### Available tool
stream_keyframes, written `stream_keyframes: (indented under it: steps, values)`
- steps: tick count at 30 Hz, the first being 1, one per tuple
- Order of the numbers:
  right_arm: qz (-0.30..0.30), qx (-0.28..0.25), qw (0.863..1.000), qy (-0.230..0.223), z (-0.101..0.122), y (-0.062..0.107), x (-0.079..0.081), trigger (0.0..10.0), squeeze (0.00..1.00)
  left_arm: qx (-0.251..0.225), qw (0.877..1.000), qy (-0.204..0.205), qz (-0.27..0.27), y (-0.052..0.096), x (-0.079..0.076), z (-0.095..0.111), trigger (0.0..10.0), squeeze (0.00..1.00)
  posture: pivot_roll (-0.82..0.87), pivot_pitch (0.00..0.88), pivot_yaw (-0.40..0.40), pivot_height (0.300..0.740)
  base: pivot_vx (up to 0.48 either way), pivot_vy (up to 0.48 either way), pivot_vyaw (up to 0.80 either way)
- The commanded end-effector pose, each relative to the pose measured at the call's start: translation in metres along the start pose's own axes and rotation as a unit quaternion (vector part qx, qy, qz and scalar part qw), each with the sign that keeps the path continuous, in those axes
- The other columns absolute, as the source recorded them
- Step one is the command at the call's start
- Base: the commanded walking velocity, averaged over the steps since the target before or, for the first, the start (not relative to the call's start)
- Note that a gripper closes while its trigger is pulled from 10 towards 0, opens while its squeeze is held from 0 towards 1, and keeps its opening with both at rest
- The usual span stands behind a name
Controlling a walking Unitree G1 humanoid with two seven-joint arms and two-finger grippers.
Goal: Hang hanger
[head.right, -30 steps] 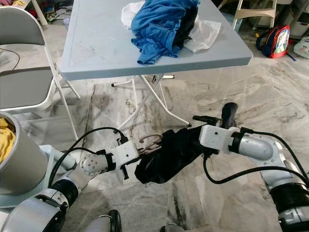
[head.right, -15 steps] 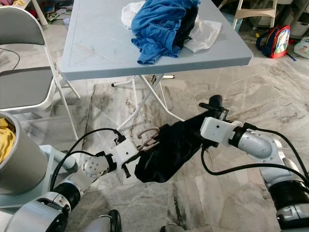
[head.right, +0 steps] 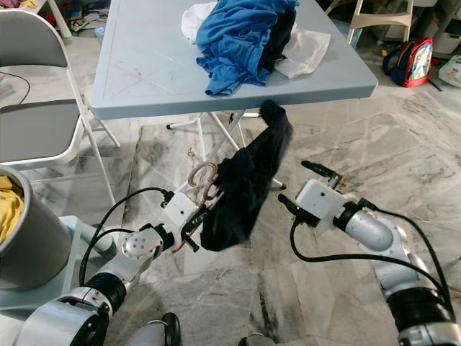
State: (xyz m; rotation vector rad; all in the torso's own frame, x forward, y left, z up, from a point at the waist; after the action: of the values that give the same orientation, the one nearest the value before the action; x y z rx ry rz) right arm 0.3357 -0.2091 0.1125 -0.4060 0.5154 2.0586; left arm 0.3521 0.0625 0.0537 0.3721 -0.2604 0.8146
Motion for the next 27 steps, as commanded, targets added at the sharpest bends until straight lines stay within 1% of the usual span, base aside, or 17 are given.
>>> stream_keyframes:
  steps: [1, 2, 3, 4, 5, 6, 7, 12, 14, 16, 17, 18, 19, 22, 23, 25, 27]
  values:
    - [-0.007, 0.004, 0.999, -0.039, -0.004, 0.001, 0.004, 10.0, 0.07, -0.031, 1.0, -0.006, -0.002, -0.007, 0.002, 0.017, 0.0, 0.0, -0.1, 0.198, -0.03, 0.74, 0.0, 0.0, 0.0]
    - [-0.004, 0.007, 0.999, -0.052, -0.005, 0.001, 0.008, 10.0, 0.07, -0.033, 0.999, -0.004, -0.005, -0.008, 0.001, 0.018, 0.0, 0.0, -0.1, 0.198, -0.03, 0.74, 0.0, 0.0, 0.0]
    - [0.0, 0.012, 0.997, -0.073, -0.009, -0.001, 0.016, 10.0, 0.0, -0.038, 0.999, -0.002, -0.01, -0.009, -0.001, 0.021, 0.0, 0.0, -0.1, 0.201, -0.029, 0.74, 0.0, 0.0, 0.0]
    - [0.001, 0.015, 0.997, -0.079, -0.01, -0.001, 0.019, 10.0, 0.0, -0.039, 0.999, -0.001, -0.013, -0.01, -0.002, 0.021, 0.0, 0.0, -0.1, 0.201, -0.029, 0.74, 0.0, 0.0, 0.0]
    - [0.013, 0.017, 0.994, -0.104, -0.011, -0.003, 0.029, 10.0, 0.0, -0.041, 0.999, -0.001, -0.018, -0.011, -0.005, 0.023, 0.0, 0.0, -0.1, 0.202, -0.03, 0.74, 0.0, 0.0, 0.0]
    - [0.017, 0.015, 0.994, -0.111, -0.011, -0.004, 0.032, 10.0, 0.0, -0.041, 0.999, -0.001, -0.02, -0.011, -0.006, 0.023, 0.0, 0.0, -0.1, 0.204, -0.029, 0.74, 0.0, 0.0, 0.0]
    - [0.019, 0.011, 0.991, -0.131, -0.009, -0.006, 0.038, 10.0, 0.0, -0.042, 0.999, 0.001, -0.029, -0.011, -0.009, 0.023, 0.0, 0.0, -0.1, 0.204, -0.028, 0.74, 0.0, 0.0, 0.0]
    - [0.017, 0.002, 0.982, -0.185, -0.004, -0.011, 0.049, 10.0, 0.0, -0.045, 0.998, 0.004, -0.05, -0.013, -0.017, 0.023, 0.0, 0.0, -0.1, 0.206, -0.026, 0.74, 0.0, 0.0, 0.0]
    - [0.013, -0.001, 0.979, -0.202, -0.003, -0.013, 0.051, 10.0, 0.0, -0.045, 0.998, 0.003, -0.054, -0.013, -0.019, 0.024, 0.0, 0.0, -0.1, 0.206, -0.025, 0.74, 0.0, 0.0, 0.0]
    - [0.01, -0.001, 0.978, -0.206, -0.002, -0.014, 0.052, 10.0, 0.0, -0.045, 0.997, 0.004, -0.056, -0.013, -0.019, 0.024, 0.0, 0.0, -0.1, 0.207, -0.025, 0.74, 0.0, 0.0, 0.0]
    - [-0.008, -0.004, 0.975, -0.222, 0.0, -0.017, 0.053, 10.0, 0.0, -0.046, 0.997, 0.004, -0.06, -0.013, -0.021, 0.024, 0.0, 0.0, -0.1, 0.208, -0.023, 0.74, 0.0, 0.0, 0.0]
    - [-0.008, -0.004, 0.975, -0.222, 0.0, -0.017, 0.053, 10.0, 0.0, -0.046, 0.997, 0.004, -0.06, -0.013, -0.021, 0.024, 0.0, 0.0, -0.1, 0.208, -0.023, 0.74, 0.0, 0.0, 0.0]
    - [-0.034, -0.003, 0.971, -0.236, 0.001, -0.02, 0.05, 10.0, 0.0, -0.048, 0.997, 0.004, -0.064, -0.014, -0.023, 0.025, 0.0, 0.0, -0.1, 0.208, -0.023, 0.74, 0.0, 0.0, 0.0]
    - [-0.074, 0.0, 0.963, -0.26, 0.002, -0.026, 0.044, 10.0, 0.0, -0.055, 0.996, 0.008, -0.074, -0.015, -0.026, 0.028, 0.0, 0.0, -0.1, 0.209, -0.023, 0.74, 0.0, 0.0, 0.0]
    - [-0.083, 0.003, 0.962, -0.259, 0.003, -0.029, 0.045, 10.0, 0.0, -0.06, 0.995, 0.01, -0.083, -0.015, -0.03, 0.029, 0.0, 0.0, -0.1, 0.209, -0.023, 0.74, 0.0, 0.0, 0.0]
    - [-0.089, 0.006, 0.964, -0.252, 0.002, -0.03, 0.044, 10.0, 0.0, -0.062, 0.994, 0.009, -0.087, -0.015, -0.031, 0.03, 0.0, 0.0, -0.1, 0.209, -0.023, 0.74, 0.0, 0.0, 0.0]
    - [-0.124, 0.022, 0.957, -0.263, -0.004, -0.033, 0.04, 10.0, 0.0, -0.069, 0.993, 0.012, -0.097, -0.016, -0.034, 0.032, 0.0, 0.0, -0.1, 0.209, -0.023, 0.74, 0.0, 0.0, 0.0]
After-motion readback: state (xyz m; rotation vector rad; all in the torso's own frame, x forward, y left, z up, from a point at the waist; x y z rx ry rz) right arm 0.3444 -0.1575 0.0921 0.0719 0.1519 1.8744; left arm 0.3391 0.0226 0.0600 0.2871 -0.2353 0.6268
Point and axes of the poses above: a point about 5 cm out from each wrist's last joint towards the gripper, its own y axis pointing back from the gripper into the wrist, its own z axis along the axis of the wrist's last joint, x = y × z, the point moved 3 cm from there along -y, pointing out of the wrist towards the gripper, and after that the axes turned 10 degrees about -y, right-handed, at the moved point
